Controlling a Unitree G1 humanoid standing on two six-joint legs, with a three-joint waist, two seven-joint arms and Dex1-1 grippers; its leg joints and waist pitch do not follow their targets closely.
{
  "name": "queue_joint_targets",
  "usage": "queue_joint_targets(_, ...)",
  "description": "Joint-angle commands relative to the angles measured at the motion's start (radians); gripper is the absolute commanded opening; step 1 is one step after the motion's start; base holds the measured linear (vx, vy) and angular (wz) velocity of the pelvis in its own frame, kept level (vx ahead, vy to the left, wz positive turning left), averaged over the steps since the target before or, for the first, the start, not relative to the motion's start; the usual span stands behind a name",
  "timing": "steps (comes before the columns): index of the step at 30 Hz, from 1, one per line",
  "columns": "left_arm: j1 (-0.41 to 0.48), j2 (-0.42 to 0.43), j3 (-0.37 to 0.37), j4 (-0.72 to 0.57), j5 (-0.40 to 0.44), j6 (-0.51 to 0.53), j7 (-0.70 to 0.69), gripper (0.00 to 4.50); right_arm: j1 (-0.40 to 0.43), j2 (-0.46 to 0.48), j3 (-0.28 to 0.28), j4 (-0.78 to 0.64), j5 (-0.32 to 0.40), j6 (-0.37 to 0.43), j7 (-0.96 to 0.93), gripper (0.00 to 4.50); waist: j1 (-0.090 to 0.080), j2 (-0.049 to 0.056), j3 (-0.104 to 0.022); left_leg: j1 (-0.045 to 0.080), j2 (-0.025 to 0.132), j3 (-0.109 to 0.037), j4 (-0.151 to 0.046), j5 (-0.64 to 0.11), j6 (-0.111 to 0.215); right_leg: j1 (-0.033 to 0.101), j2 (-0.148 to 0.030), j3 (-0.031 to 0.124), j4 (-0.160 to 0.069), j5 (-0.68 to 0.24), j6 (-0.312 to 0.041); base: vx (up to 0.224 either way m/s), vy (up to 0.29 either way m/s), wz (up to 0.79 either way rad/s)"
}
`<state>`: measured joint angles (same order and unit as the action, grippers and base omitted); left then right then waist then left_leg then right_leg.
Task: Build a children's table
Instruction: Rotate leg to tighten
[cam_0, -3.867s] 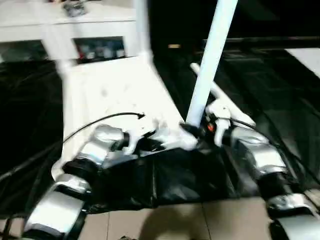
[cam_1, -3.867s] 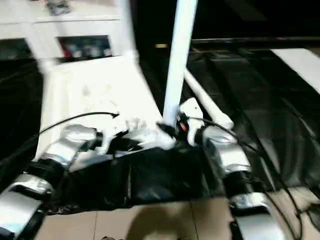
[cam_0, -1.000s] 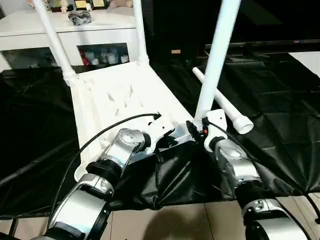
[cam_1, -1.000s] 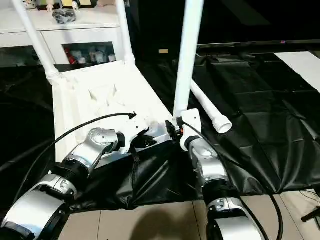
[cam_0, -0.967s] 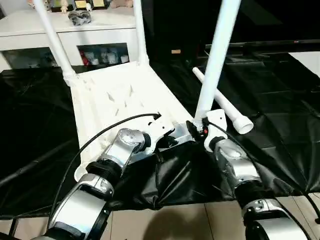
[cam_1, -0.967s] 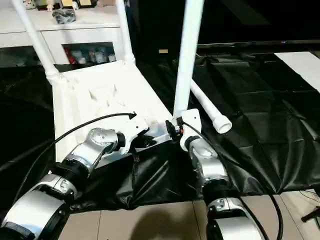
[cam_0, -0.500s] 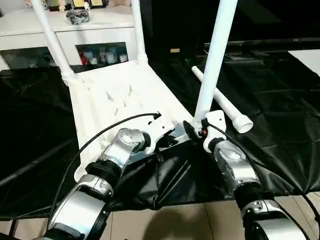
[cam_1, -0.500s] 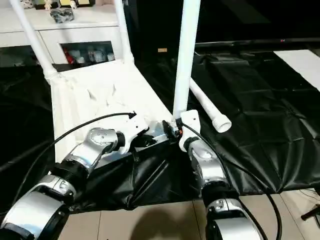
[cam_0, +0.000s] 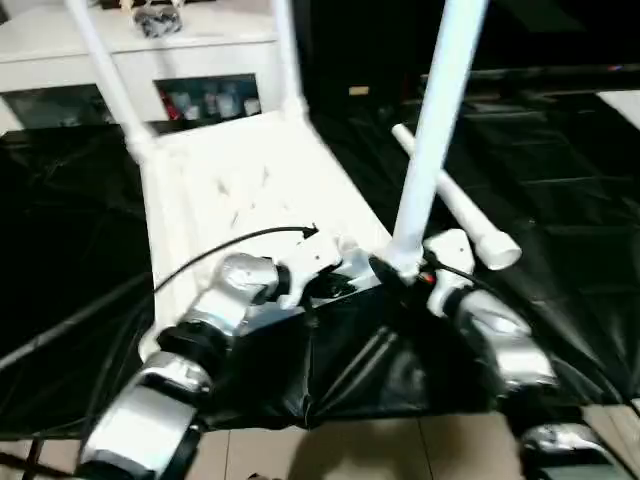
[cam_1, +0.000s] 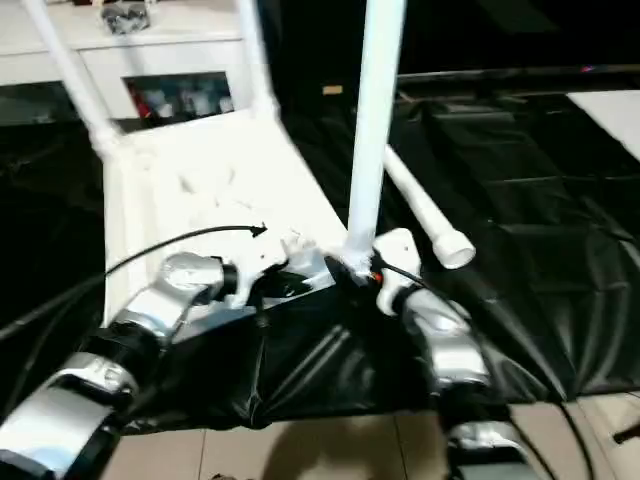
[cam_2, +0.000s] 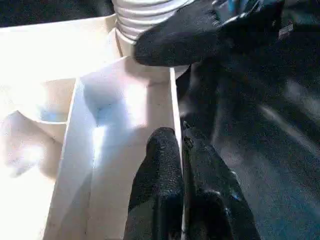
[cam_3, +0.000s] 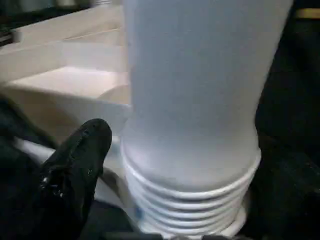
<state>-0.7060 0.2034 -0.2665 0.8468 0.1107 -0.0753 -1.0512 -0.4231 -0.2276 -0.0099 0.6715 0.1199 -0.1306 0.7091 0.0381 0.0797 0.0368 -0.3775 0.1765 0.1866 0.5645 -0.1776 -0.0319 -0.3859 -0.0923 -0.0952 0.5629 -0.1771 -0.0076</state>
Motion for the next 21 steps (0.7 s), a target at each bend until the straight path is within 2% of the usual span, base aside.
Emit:
queue_joint_targets(1,0.021,0.033,-0.039,0.004,0.009,-0.037,-0.095,0.0,0.012,-0.028,0.021,-0.028,0.027,0.051,0.102,4.36,0.006,-0.009,-0.065,0.008,0.061,-0.017,-0.047,-0.125,0.166,0.047,-0.069,0.046,-0.036,0.002,-0.277,0.0,0.0,0.0)
queue_joint_targets(3,0.02,0.055,-0.046,0.009,0.012,-0.058,-0.131,0.0,0.01,-0.054,0.037,-0.035,0.025,0.054,0.157,4.36,0.011,-0.009,-0.07,0.006,0.061,-0.019,-0.042,-0.103,0.18,0.049,-0.068,0.044,-0.03,0.031,-0.283,0.0,0.0,0.0)
queue_joint_targets(4,0.019,0.061,-0.047,0.012,0.013,-0.063,-0.139,0.0,0.007,-0.061,0.041,-0.034,0.025,0.055,0.177,4.36,0.012,-0.008,-0.07,0.004,0.063,-0.019,-0.039,-0.082,0.189,0.046,-0.068,0.044,-0.026,0.053,-0.285,0.0,0.0,0.0)
queue_joint_targets(6,0.013,0.072,-0.048,0.022,0.015,-0.074,-0.151,0.0,-0.001,-0.076,0.047,-0.031,0.03,0.057,0.213,4.36,0.016,-0.014,-0.068,0.002,0.062,-0.017,-0.037,-0.097,0.188,0.044,-0.07,0.044,-0.026,0.029,-0.287,0.0,0.0,0.0)
queue_joint_targets(8,0.009,0.082,-0.049,0.032,0.014,-0.087,-0.169,0.0,-0.01,-0.09,0.054,-0.029,0.034,0.059,0.248,4.36,0.02,-0.016,-0.062,0.002,0.062,-0.015,-0.04,-0.146,0.168,0.041,-0.07,0.045,-0.034,-0.055,-0.278,0.0,0.0,0.0)
queue_joint_targets(10,0.005,0.091,-0.052,0.038,0.012,-0.098,-0.187,0.0,-0.016,-0.103,0.064,-0.031,0.038,0.06,0.289,4.36,0.024,-0.015,-0.059,0.007,0.064,-0.016,-0.046,-0.202,0.129,0.039,-0.07,0.048,-0.041,-0.15,-0.262,0.0,0.0,0.0)
queue_joint_targets(12,-0.003,0.1,-0.052,0.05,0.007,-0.112,-0.216,0.0,-0.023,-0.123,0.08,-0.045,0.047,0.071,0.357,4.36,0.025,-0.016,-0.058,0.008,0.063,-0.015,-0.049,-0.226,0.111,0.04,-0.069,0.048,-0.044,-0.182,-0.254,0.0,0.0,0.0)
queue_joint_targets(14,-0.008,0.103,-0.053,0.056,0.007,-0.118,-0.225,0.0,-0.027,-0.131,0.087,-0.051,0.052,0.076,0.384,4.36,0.025,-0.016,-0.06,0.007,0.064,-0.016,-0.048,-0.21,0.109,0.041,-0.069,0.049,-0.041,-0.17,-0.252,0.0,0.0,0.0)
queue_joint_targets(16,-0.012,0.105,-0.055,0.062,0.008,-0.124,-0.233,0.0,-0.031,-0.136,0.091,-0.053,0.052,0.073,0.406,4.36,0.025,-0.017,-0.063,0.006,0.063,-0.015,-0.043,-0.174,0.119,0.041,-0.069,0.05,-0.034,-0.112,-0.262,0.0,0.0,0.0)
queue_joint_targets(17,-0.015,0.106,-0.057,0.067,0.01,-0.129,-0.238,0.0,-0.035,-0.139,0.093,-0.052,0.052,0.071,0.418,4.36,0.027,-0.019,-0.066,0.005,0.062,-0.014,-0.04,-0.144,0.137,0.042,-0.069,0.049,-0.029,-0.069,-0.275,0.0,0.0,0.0)
queue_joint_targets(21,-0.023,0.108,-0.06,0.085,0.015,-0.144,-0.245,0.0,-0.044,-0.147,0.104,-0.045,0.044,0.052,0.437,4.36,0.028,-0.02,-0.067,0.004,0.06,-0.012,-0.034,-0.129,0.153,0.042,-0.07,0.047,-0.027,-0.055,-0.277,0.0,0.0,0.0)
